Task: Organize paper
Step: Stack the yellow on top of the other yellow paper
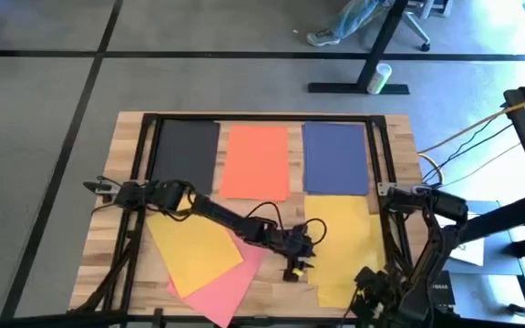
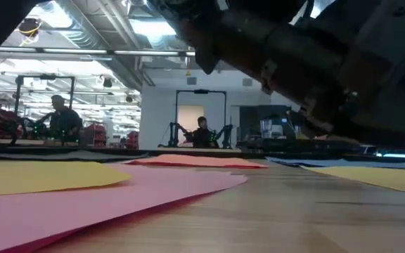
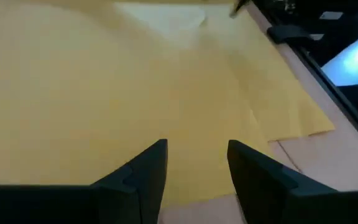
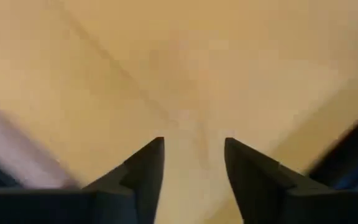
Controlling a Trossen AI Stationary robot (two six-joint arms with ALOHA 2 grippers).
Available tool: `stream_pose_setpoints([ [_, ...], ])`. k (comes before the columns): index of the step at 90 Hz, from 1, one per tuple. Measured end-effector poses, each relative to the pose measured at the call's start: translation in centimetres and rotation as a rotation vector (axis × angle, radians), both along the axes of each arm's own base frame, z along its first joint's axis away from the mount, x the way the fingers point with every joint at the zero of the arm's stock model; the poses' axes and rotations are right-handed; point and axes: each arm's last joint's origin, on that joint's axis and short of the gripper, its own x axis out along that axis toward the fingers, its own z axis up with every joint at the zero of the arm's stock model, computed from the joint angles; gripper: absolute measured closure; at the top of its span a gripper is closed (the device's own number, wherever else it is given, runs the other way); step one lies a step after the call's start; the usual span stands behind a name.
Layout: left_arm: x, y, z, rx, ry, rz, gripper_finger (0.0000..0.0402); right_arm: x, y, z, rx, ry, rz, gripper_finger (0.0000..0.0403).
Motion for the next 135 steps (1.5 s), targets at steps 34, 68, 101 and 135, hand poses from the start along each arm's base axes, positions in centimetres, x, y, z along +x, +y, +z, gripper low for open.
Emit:
stream_pose_setpoints([
  [34,-1.2,-3.3,0.6,0.034,-0.024,-0.066,0.0247,4.3,-1.5,-0.5,-0.029,-0.089,0.192,0.0290],
  [68,-1.4,-3.3,0.4,0.042,0.004,-0.067,0.0247,4.8,-1.8,-1.7,0.028,-0.081,0.258,0.0290],
  [101,-1.4,-3.3,0.4,0.041,0.003,-0.067,0.0247,4.4,-2.5,-4.2,0.106,-0.120,0.259,0.0328],
  [135,-1.4,-3.3,0.4,0.037,0.006,-0.064,0.0247,4.6,-1.9,-3.7,0.123,-0.107,0.243,0.0401],
])
